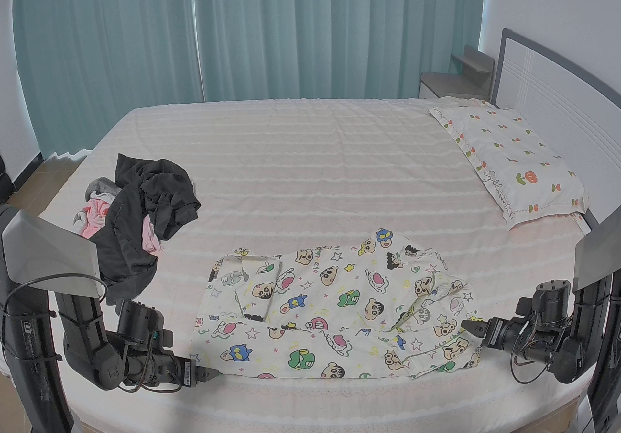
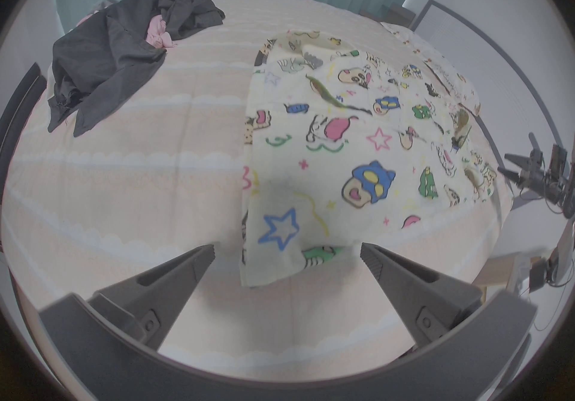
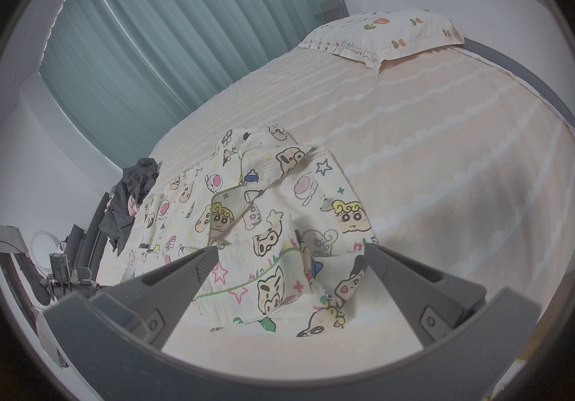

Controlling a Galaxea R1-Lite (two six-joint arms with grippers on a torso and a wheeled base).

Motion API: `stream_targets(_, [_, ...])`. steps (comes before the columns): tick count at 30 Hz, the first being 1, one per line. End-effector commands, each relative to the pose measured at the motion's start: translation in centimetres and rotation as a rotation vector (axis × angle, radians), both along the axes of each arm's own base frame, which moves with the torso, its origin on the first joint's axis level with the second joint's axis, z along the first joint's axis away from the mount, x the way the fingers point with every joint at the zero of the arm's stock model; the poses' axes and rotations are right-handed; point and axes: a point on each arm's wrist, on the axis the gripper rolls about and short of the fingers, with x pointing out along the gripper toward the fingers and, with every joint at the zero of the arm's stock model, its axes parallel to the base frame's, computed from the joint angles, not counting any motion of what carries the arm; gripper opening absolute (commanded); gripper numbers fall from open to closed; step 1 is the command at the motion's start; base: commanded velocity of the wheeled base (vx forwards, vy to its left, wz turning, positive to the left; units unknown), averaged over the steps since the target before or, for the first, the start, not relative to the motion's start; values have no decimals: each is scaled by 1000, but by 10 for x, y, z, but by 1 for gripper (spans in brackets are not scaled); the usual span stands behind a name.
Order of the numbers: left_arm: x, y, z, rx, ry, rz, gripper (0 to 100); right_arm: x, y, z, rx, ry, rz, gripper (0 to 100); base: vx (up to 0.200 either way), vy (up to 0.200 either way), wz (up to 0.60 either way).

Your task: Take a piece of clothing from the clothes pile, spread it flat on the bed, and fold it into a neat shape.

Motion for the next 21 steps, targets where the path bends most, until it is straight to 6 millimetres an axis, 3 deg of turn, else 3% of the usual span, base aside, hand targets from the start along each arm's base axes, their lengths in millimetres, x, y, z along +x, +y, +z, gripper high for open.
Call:
stream_targets(1, [17,1,19,-68,-104,66,100,-3,-10,2,16,5,2,100,0,0,0])
stream_targets(6, [35,-1,24,-114,-147,106,100,-5,-17,-6,35,40,83,100,0,0,0])
stream_targets(13, [53,2,23,-237,-134,37,100,-4,-16,-41,-19,124,204,100,0,0,0])
stream_targets(21, [66,3,13,-241,-105,42,100,9,-11,-49,-5,92,242,100,0,0,0])
